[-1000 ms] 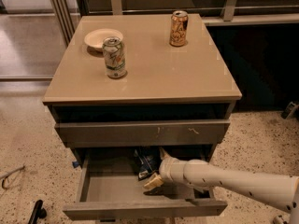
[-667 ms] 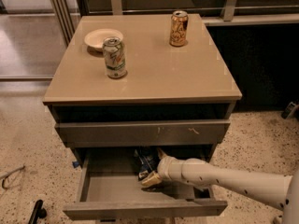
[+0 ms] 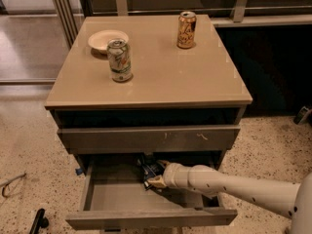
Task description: Pick blue chip bag from middle drawer and place on counter
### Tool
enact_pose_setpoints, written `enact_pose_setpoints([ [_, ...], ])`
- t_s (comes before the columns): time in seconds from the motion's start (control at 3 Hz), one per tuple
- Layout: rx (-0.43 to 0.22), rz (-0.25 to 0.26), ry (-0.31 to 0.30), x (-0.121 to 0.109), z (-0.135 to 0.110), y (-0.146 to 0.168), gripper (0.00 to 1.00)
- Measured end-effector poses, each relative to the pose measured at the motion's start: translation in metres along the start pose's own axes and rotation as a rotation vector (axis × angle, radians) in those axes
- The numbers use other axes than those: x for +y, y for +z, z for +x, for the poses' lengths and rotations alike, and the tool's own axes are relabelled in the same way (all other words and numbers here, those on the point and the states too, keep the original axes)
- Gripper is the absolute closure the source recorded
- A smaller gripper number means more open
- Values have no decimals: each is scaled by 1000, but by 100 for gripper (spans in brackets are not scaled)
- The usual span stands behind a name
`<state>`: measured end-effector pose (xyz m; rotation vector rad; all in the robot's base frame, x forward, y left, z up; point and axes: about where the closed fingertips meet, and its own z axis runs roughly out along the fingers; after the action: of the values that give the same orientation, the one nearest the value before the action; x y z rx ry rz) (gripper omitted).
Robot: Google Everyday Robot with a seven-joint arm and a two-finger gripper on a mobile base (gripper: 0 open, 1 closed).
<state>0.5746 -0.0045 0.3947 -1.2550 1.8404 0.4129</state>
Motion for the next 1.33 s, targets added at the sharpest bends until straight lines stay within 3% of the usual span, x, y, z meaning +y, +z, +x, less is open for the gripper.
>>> enact_pose_setpoints([
  [0.67, 0, 0, 0, 0, 0, 0, 92],
  [1.0, -14, -45, -14, 8, -12, -7, 100],
  [1.33, -44, -124, -41, 23, -37, -30, 100],
])
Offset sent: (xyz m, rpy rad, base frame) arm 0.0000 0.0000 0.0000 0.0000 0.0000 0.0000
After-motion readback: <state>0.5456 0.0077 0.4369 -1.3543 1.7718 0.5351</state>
